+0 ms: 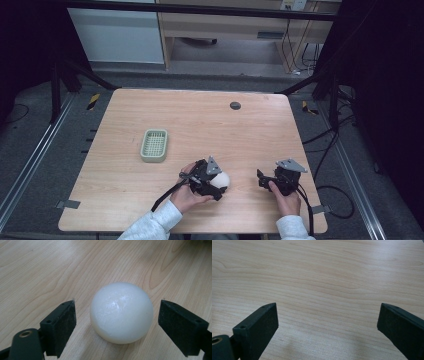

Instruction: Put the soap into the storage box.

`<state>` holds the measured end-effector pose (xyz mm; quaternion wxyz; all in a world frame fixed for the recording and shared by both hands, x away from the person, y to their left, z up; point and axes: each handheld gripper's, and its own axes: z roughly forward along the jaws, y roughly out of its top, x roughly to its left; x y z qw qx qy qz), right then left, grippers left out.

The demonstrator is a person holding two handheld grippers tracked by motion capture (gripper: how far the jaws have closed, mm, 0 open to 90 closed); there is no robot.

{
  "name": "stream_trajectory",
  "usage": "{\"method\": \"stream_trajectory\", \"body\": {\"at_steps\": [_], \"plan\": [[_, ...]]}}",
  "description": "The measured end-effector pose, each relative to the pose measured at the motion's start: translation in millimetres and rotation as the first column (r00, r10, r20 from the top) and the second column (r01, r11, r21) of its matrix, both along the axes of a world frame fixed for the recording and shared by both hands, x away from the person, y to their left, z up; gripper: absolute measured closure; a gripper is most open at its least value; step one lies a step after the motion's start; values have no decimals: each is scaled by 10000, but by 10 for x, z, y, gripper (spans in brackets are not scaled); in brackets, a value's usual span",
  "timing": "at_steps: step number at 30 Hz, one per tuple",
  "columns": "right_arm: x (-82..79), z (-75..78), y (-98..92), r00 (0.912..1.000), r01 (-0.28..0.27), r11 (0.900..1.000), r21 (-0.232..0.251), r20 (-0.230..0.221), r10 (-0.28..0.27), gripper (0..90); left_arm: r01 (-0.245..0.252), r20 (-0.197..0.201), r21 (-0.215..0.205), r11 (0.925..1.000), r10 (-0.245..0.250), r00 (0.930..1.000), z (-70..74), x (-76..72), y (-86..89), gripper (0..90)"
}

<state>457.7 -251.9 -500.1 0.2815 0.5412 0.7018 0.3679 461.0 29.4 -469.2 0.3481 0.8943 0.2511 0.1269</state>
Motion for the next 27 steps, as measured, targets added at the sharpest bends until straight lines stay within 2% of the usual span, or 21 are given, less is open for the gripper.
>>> {"method": "stream_trajectory", "body": {"at_steps": [6,9,27], "plan": [[1,-1,2,10000,-13,10000,30,-25,13,38,-29,-92,-164,9999,28,10000,-29,12,-31,140],[1,-1,2,10000,-18,10000,16,-20,18,38,28,-118,68,10000,-28,9999,-51,24,-49,140],[3,-1,3,10000,-17,10000,33,-25,17,38,66,-383,207,9998,-58,9993,-143,67,-118,170]]}}
